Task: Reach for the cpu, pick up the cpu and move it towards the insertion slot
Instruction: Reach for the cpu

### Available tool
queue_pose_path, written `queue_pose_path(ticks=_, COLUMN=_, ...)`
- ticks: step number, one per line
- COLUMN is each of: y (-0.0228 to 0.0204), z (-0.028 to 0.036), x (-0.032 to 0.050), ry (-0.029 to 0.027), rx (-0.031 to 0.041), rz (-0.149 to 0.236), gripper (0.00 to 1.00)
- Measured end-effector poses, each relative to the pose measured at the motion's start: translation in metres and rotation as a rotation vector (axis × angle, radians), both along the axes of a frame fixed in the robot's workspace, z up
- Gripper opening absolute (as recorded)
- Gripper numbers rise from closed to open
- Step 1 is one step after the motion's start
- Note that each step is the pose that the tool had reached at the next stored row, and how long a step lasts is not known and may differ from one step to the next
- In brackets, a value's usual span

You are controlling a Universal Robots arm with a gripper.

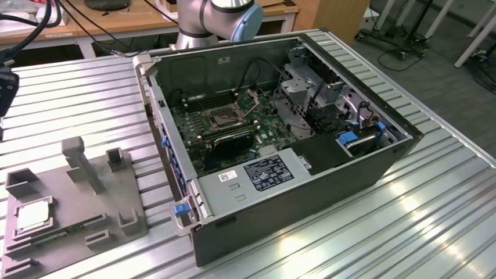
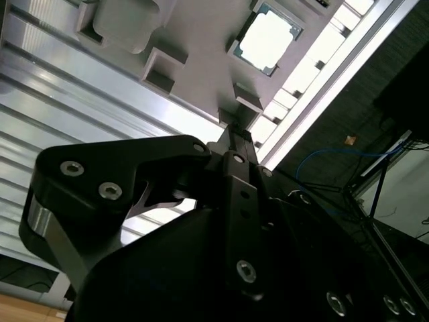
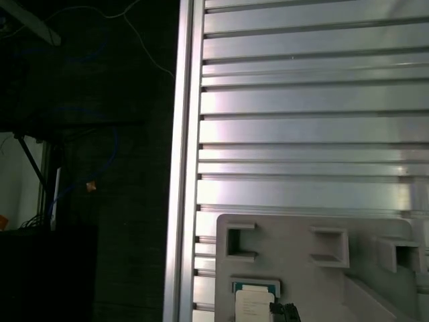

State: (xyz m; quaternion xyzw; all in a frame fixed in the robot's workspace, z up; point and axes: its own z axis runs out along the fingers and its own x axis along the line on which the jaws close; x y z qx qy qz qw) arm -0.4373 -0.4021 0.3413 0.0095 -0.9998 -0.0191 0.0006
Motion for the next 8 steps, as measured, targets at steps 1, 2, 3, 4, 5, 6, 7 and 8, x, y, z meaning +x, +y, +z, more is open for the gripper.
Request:
queue_pose_path(ticks=1, y=-0.0001, z=-0.0004, x=-0.0007, ry=-0.0001, rx=0.0000, rz=0.000, gripper=0.11)
queue_pose_path(ticks=2, y=-0.0002, z=-0.0007, x=-0.0013, ry=0.0000, rx=0.0000, rz=0.000, gripper=0.11)
queue_pose_path(ticks=3, y=-0.0002, z=-0.0010, x=-0.0019, ry=-0.0001, rx=0.0000, rz=0.000, gripper=0.11)
queue_pose_path(ticks=4, y=-0.0003, z=-0.0013, x=-0.0024, ry=-0.0001, rx=0.0000, rz=0.000, gripper=0.11)
queue_pose_path(ticks=5, y=-0.0003, z=-0.0017, x=-0.0030, ry=-0.0001, rx=0.0001, rz=0.000, gripper=0.11)
queue_pose_path(ticks=6, y=-0.0003, z=-0.0020, x=-0.0035, ry=-0.0001, rx=0.0001, rz=0.000, gripper=0.11)
queue_pose_path(ticks=7, y=-0.0004, z=-0.0022, x=-0.0040, ry=-0.0001, rx=0.0000, rz=0.000, gripper=0.11)
queue_pose_path(ticks=8, y=-0.0004, z=-0.0025, x=-0.0046, ry=-0.0001, rx=0.0001, rz=0.000, gripper=0.11)
